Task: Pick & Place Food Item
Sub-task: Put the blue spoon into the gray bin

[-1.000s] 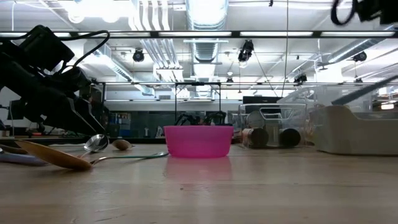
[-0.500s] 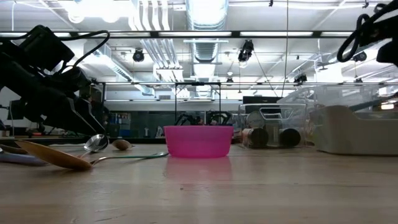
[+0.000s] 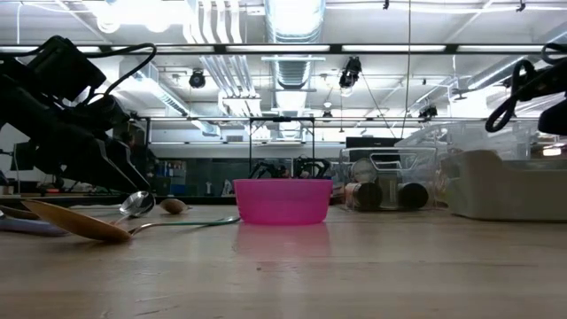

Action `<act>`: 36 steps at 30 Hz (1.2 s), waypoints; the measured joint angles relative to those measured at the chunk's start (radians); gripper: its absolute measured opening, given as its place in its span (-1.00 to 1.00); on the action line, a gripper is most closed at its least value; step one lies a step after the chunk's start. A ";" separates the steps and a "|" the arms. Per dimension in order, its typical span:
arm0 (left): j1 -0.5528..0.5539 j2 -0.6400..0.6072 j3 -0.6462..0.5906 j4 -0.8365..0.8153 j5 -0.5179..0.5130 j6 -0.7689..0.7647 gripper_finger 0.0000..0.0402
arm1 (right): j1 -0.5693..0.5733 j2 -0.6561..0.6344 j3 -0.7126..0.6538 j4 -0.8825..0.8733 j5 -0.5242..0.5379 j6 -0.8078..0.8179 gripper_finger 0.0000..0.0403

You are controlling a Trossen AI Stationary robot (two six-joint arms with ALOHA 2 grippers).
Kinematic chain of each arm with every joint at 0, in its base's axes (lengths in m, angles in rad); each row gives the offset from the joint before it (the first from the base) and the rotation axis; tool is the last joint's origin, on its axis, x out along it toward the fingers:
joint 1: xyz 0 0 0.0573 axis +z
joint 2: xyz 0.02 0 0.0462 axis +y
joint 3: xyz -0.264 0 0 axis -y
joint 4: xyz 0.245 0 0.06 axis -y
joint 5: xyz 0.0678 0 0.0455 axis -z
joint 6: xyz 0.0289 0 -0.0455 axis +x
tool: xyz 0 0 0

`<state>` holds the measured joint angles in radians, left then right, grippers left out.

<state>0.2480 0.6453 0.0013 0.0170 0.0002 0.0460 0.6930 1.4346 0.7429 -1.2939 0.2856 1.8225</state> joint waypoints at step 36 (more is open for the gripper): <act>0.000 0.000 0.000 0.000 0.000 0.000 0.97 | -0.001 -0.001 0.039 0.010 0.082 -0.118 -0.87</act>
<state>0.2481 0.6453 0.0013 0.0170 0.0002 0.0460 0.6922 1.4338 0.7819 -1.2835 0.3679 1.7049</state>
